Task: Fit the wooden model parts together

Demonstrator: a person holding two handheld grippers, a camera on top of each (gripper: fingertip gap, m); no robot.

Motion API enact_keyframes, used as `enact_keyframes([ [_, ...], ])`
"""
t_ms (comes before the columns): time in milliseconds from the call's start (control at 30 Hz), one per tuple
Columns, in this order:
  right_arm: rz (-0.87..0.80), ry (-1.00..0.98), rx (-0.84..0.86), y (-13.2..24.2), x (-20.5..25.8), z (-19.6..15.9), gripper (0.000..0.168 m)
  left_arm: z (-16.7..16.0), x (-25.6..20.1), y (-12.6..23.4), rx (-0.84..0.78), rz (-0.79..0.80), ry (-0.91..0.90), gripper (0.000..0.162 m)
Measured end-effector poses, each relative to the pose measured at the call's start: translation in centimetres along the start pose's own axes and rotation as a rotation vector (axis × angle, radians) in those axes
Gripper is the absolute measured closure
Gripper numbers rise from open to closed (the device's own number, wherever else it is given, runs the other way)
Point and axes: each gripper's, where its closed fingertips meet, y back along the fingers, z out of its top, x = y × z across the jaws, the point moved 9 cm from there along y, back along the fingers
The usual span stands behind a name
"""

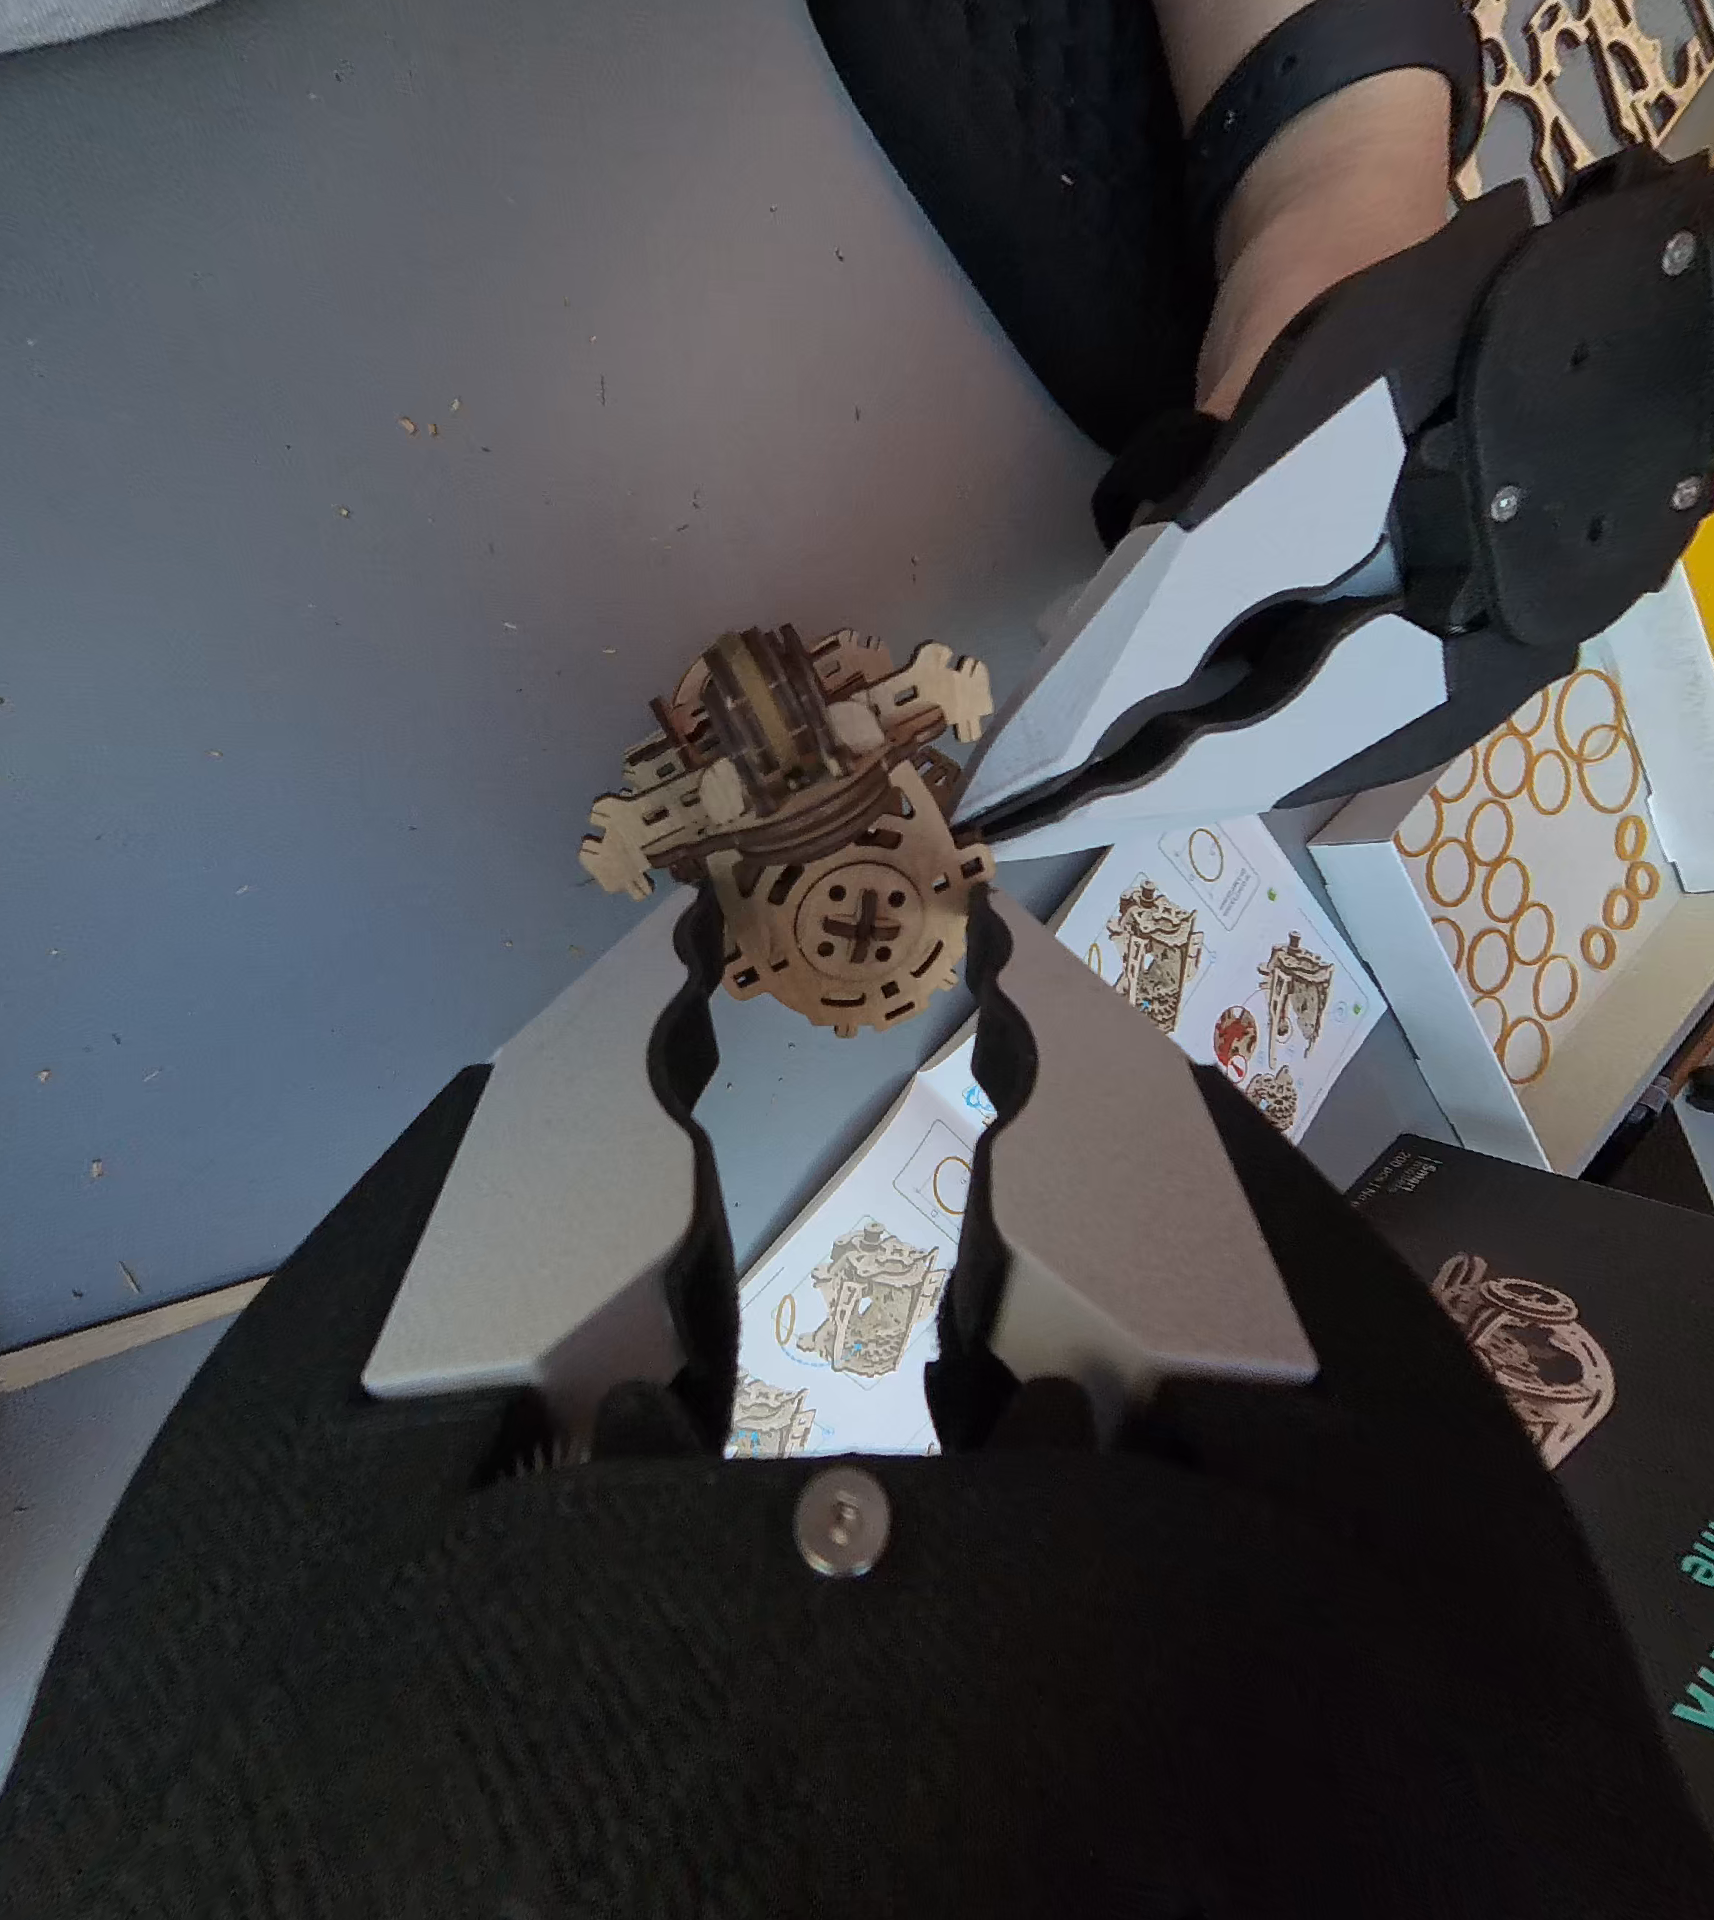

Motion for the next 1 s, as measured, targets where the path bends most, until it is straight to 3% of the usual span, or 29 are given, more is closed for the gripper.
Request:
enact_keyframes([
  [1000,-0.057,0.061,-0.013,0.08,0.47,0.15,0.123,-0.22,0.24,-0.06,-0.019,-0.009,0.058,0.162],
])
